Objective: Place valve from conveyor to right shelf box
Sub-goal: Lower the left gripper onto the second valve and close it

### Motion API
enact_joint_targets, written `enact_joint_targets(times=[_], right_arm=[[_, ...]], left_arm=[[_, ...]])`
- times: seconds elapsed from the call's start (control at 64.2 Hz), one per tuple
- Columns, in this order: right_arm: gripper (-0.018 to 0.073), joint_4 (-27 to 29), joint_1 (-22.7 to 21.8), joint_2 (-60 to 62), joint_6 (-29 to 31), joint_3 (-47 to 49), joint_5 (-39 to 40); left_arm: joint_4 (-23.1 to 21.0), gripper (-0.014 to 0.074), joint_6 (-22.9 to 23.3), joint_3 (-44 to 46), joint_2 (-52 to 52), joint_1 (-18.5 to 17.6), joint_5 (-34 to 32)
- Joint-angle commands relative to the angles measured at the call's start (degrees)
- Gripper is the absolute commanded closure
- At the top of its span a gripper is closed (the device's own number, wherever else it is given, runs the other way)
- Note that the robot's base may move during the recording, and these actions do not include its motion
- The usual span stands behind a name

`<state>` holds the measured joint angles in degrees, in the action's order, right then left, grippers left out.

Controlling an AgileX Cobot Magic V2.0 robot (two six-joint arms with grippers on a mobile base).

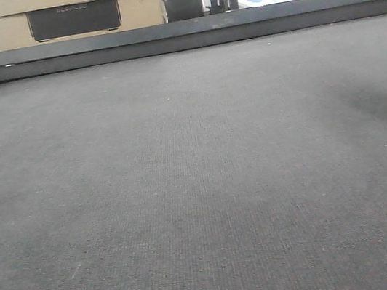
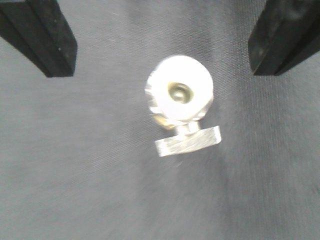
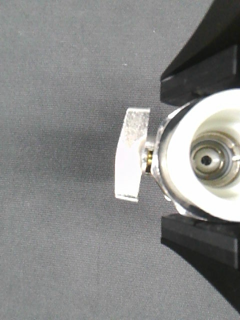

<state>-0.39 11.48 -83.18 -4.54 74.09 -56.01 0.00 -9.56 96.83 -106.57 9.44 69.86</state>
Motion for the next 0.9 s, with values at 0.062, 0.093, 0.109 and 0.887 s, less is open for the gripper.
enact_joint_targets(times=[0.062,0.093,0.109,0.887], right_arm=[[0.0718,-0.6,0.1,1.2,-0.1,0.2,2.2],[0.0718,-0.6,0.1,1.2,-0.1,0.2,2.3],[0.0718,-0.6,0.1,1.2,-0.1,0.2,2.3],[0.0718,-0.6,0.1,1.2,-0.1,0.2,3.8]], left_arm=[[-1.4,-0.0002,-2.3,0.8,-3.7,1.1,0.1],[-1.4,-0.0002,-2.4,0.8,-4.3,1.1,0.0],[-1.4,-0.0002,-2.4,0.8,-4.4,1.1,0.0],[-2.4,0.0699,-2.4,1.0,-7.4,1.1,-3.3]])
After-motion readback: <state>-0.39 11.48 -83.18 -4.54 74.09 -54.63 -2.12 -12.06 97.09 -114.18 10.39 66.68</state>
